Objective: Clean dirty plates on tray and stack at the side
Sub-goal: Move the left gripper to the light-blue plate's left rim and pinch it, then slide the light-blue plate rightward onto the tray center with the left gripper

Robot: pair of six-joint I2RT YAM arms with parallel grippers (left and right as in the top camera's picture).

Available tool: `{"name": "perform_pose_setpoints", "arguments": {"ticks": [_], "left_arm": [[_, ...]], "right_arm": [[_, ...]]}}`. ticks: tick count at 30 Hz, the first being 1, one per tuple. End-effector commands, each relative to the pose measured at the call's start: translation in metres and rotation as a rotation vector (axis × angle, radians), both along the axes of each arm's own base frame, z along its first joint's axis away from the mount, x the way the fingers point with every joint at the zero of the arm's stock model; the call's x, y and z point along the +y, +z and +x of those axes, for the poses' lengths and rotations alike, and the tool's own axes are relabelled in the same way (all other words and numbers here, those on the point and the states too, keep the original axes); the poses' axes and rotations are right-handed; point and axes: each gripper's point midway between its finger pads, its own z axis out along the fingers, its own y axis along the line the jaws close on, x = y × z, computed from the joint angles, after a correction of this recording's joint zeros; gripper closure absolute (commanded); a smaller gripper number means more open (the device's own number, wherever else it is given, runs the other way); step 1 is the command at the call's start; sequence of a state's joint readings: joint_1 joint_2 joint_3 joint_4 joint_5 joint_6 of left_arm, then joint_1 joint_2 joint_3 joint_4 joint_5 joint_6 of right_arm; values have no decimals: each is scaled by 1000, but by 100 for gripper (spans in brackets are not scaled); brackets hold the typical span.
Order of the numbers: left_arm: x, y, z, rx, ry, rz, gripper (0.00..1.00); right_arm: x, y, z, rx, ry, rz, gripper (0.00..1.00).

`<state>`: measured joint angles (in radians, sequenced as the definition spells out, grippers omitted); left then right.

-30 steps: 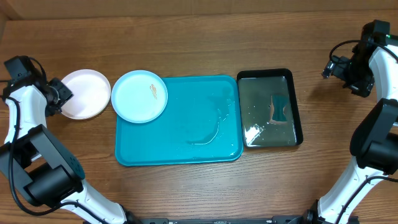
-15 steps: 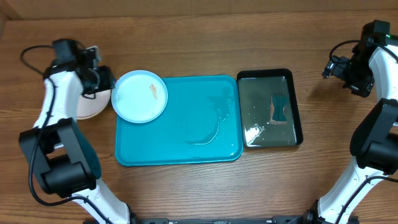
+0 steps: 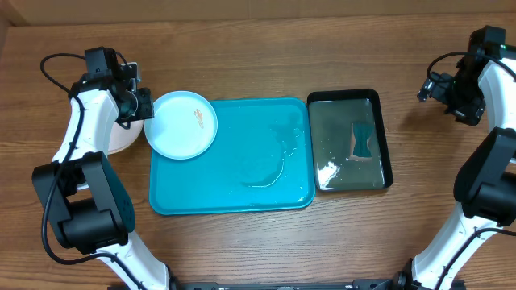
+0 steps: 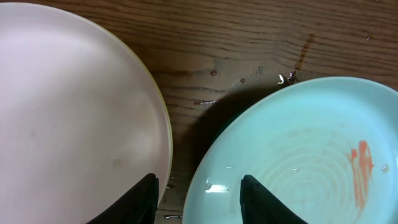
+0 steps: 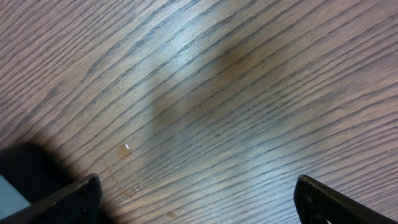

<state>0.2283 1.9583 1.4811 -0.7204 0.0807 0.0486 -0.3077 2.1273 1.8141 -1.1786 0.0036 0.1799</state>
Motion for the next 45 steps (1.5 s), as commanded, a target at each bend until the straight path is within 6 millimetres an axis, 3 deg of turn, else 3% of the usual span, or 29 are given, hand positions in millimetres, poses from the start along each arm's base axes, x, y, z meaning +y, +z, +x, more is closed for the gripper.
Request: {"name": "perform_pose_setpoints", "arguments": {"ticks": [1, 10, 22, 30, 35, 37, 39, 45], "left_arm": [[-2, -6, 0, 20, -19, 14, 56], [-6, -28, -17, 70, -19, 3, 63], [-8, -39, -27, 98, -19, -4, 68], [-9, -40, -31, 116, 14, -24, 96], [-12, -42, -38, 146, 21, -40, 96], [-13, -42, -39, 150, 21, -41, 78], [-12, -42, -39, 147, 20, -40, 73], [-11, -41, -32, 120, 20, -34, 76]], "right_arm": [[-2, 18, 6, -51, -5, -11, 0], [-2, 18, 7, -55, -5, -12, 0], [-2, 18, 7, -55, -5, -12, 0], [-2, 18, 7, -55, -5, -12, 0], [-2, 18, 7, -55, -5, -12, 0], [-2, 18, 7, -55, -5, -11, 0], [-2, 18, 7, -55, -5, -12, 0], [-2, 18, 7, -55, -5, -11, 0]]}}
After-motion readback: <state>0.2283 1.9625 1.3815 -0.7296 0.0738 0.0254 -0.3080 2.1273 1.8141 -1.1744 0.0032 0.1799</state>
